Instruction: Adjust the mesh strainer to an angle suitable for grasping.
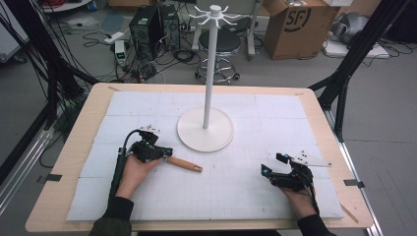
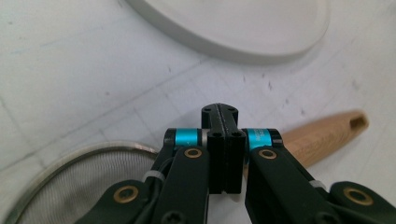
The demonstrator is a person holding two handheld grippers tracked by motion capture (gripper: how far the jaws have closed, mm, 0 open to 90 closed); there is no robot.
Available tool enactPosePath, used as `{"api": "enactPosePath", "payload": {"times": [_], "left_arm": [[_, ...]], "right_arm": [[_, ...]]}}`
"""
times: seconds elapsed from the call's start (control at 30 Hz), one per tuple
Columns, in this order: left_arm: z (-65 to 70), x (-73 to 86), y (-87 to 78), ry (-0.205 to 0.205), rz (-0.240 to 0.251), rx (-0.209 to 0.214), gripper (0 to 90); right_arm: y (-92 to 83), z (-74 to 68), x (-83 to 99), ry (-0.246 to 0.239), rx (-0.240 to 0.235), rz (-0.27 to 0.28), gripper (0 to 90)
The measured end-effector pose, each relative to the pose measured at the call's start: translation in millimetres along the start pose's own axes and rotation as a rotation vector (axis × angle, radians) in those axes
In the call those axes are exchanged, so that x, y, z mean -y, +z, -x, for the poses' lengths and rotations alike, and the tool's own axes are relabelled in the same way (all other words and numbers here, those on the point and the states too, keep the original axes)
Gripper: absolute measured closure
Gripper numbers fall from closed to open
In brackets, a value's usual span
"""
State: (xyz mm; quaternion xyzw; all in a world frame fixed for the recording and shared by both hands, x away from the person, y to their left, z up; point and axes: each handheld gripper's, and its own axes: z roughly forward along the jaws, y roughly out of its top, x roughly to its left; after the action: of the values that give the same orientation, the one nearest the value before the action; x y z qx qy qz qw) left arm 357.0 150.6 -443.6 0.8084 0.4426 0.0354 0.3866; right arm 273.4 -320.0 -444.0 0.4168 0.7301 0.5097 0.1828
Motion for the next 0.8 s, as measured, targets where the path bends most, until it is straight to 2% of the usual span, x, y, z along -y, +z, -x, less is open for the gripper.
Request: {"api": "enactPosePath", "payload": {"times": [0.03, 0.1, 0.3, 0.37, 0.43, 0.6, 0.67, 0.8], "left_arm": [[1.9, 1.1, -1.0, 0.009, -0.014, -0.013, 90.0], [3.7, 4.9, -3.5, 0.015, -0.036, -0.005, 90.0], [9.5, 17.7, -18.7, 0.018, -0.054, 0.018, 90.0], [10.7, 22.6, -21.5, 0.019, -0.063, 0.039, 90.0], [12.8, 27.0, -22.6, 0.022, -0.074, 0.033, 90.0], [19.2, 32.2, -25.9, 0.027, -0.095, 0.074, 90.0], [22.3, 33.3, -27.4, 0.035, -0.088, 0.067, 90.0], [22.4, 32.9, -33.9, 0.009, -0.015, 0.034, 90.0]], "right_arm": [[-0.1, -0.1, 0.0, -0.001, -0.001, 0.001, 17.1], [-0.1, -0.2, 0.0, -0.002, 0.001, 0.001, 17.1], [-0.3, -0.5, -0.1, 0.002, 0.002, 0.002, 17.1], [-0.1, -1.0, -0.3, 0.003, 0.004, 0.002, 17.1], [-0.1, -1.0, -0.5, -0.003, 0.003, 0.004, 17.1], [-0.5, -1.2, -0.7, -0.004, 0.003, 0.003, 17.1], [-0.9, -1.1, -0.8, -0.003, 0.003, 0.006, 17.1], [-0.8, -0.7, -0.8, -0.005, 0.003, 0.008, 17.1]]}}
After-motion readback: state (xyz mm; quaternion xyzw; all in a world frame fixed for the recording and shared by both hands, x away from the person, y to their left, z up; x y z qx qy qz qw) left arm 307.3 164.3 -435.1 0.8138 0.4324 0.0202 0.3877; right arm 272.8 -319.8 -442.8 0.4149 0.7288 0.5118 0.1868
